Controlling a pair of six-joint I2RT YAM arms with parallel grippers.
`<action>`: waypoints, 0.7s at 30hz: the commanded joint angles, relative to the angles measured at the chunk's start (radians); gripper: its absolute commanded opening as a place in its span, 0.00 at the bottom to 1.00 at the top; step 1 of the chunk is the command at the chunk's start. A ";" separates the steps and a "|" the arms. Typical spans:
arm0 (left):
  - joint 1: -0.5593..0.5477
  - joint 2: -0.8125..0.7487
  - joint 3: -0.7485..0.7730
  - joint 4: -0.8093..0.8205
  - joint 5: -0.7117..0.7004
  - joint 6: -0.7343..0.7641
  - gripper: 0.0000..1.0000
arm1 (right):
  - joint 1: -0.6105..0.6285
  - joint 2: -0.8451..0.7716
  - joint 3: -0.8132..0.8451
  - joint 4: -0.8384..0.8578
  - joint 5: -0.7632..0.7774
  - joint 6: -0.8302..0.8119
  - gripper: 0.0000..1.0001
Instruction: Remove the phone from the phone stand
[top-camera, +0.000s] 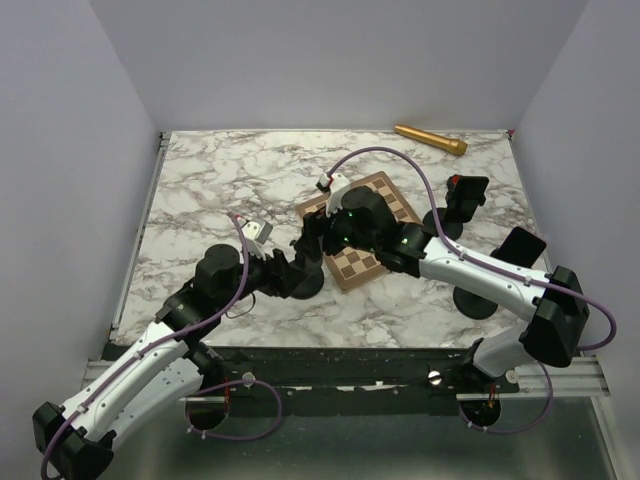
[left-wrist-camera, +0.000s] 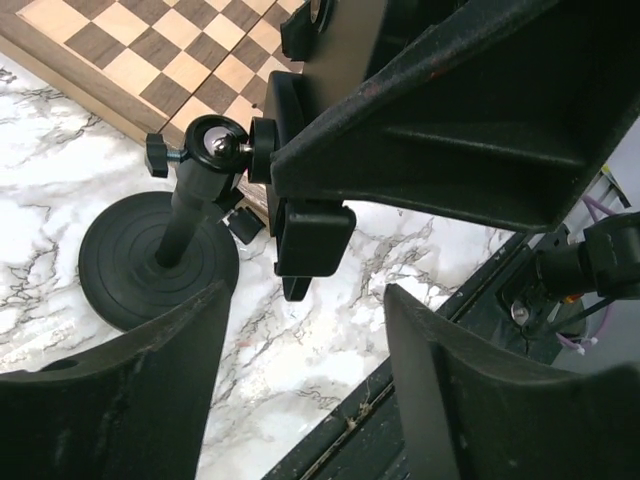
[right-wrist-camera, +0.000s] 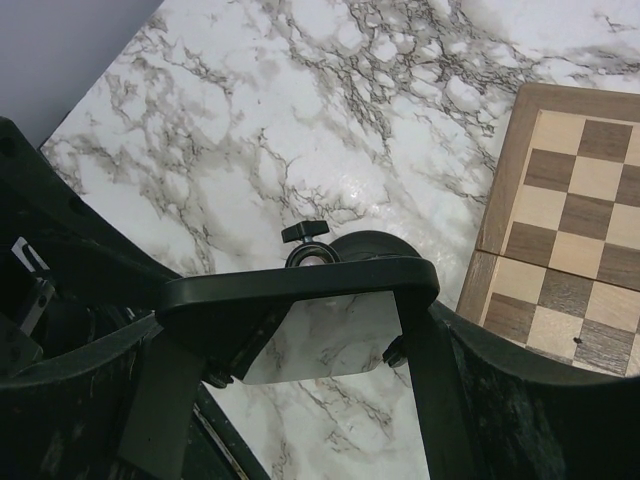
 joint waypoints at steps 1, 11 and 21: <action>-0.013 0.047 0.050 0.066 -0.020 0.039 0.68 | 0.015 0.014 0.039 -0.035 -0.077 0.073 0.01; -0.057 0.136 0.098 0.083 -0.083 0.047 0.50 | 0.023 0.016 0.035 -0.031 -0.062 0.079 0.01; -0.112 0.206 0.128 0.072 -0.183 0.049 0.39 | 0.031 0.018 0.034 -0.026 -0.049 0.087 0.01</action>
